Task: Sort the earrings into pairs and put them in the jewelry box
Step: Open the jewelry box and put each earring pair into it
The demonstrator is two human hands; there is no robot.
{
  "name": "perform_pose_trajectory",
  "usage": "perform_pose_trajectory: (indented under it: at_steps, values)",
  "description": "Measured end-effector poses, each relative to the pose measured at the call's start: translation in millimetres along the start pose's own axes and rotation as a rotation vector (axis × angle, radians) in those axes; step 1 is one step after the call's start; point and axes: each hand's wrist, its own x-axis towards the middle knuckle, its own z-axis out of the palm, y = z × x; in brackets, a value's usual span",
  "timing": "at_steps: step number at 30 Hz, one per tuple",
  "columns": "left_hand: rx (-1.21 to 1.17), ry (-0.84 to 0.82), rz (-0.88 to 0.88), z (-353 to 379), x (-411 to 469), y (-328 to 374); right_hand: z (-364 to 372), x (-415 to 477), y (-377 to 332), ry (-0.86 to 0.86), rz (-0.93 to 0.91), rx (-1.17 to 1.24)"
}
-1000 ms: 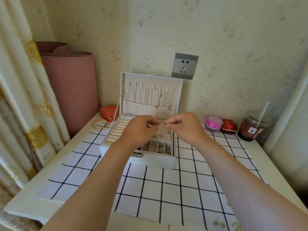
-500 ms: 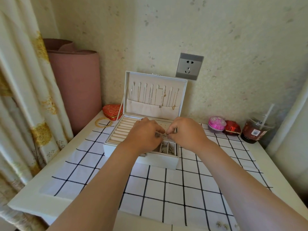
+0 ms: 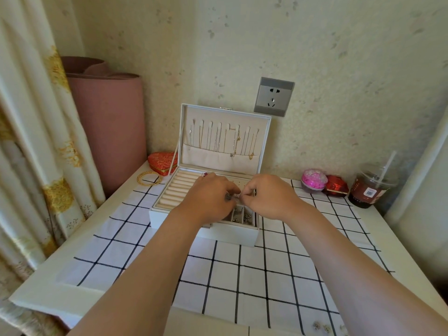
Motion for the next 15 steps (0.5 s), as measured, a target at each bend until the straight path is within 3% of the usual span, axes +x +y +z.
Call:
perform_pose_trajectory:
  at_steps: [6, 15]
  values:
    - [-0.016, -0.01, -0.001, -0.6, 0.3, 0.6, -3.3, -1.4, 3.2, -0.03, 0.001, 0.059]
    - [-0.114, 0.078, -0.002, -0.7, -2.8, 30.3, -25.7, -31.5, 45.6, 0.061, 0.042, 0.314]
